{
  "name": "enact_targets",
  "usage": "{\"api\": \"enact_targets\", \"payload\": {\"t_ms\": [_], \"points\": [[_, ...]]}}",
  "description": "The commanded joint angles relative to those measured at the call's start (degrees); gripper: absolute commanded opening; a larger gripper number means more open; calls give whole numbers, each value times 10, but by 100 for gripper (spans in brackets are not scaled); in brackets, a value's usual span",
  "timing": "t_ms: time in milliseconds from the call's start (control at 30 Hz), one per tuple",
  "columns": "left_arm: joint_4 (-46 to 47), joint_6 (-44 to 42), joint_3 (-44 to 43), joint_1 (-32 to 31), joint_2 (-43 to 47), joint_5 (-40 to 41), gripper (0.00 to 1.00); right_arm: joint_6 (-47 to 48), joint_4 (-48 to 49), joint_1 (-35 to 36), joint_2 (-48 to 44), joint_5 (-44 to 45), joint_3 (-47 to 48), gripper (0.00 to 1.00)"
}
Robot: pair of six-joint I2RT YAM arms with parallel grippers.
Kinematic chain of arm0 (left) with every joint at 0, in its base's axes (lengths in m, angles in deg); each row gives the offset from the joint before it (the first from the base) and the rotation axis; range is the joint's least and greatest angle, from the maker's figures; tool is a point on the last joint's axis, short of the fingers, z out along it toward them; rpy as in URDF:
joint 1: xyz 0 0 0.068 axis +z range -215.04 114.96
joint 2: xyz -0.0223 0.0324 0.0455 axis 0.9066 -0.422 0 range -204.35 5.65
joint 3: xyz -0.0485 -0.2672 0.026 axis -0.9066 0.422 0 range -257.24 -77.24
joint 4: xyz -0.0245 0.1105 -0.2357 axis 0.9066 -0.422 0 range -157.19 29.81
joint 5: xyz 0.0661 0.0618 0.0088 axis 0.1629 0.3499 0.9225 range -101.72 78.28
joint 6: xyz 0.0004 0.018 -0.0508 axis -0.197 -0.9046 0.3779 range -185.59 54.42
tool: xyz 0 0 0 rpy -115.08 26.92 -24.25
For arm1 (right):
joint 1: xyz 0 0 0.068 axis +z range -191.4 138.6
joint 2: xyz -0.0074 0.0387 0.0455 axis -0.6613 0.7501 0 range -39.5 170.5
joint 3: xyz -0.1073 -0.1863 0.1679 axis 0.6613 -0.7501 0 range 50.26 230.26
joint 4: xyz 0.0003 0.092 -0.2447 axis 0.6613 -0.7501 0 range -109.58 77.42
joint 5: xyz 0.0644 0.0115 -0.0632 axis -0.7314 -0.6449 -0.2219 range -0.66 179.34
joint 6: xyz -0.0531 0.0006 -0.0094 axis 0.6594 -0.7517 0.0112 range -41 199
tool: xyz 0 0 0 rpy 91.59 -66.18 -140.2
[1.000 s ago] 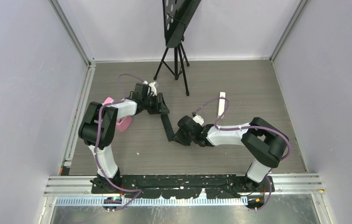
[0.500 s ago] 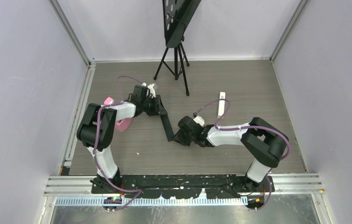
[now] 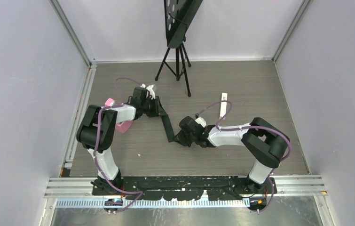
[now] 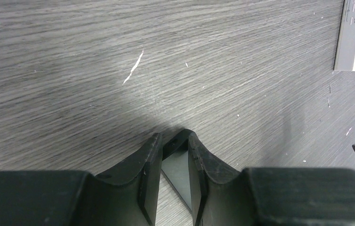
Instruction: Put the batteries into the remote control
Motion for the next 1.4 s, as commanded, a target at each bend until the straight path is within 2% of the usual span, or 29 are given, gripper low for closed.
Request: {"api": "enact_targets", "payload": {"t_ms": [0, 333, 633, 767, 933, 1367], "points": [[-97, 1, 43, -8, -18, -1, 28, -27, 26, -18, 47, 67, 15, 21], [-84, 16, 74, -8, -22, -14, 26, -69, 65, -29, 61, 80, 11, 19], [-73, 20, 94, -9, -16, -12, 25, -165, 37, -56, 96, 82, 23, 18], [-72, 22, 98, -8, -14, -11, 24, -170, 32, -59, 99, 87, 31, 19], [-82, 27, 97, -8, -7, 0, 25, -128, 3, -61, 64, 102, 22, 25], [-138, 87, 83, -8, 61, 72, 33, 144, -71, -64, -59, 81, 12, 48]]}}
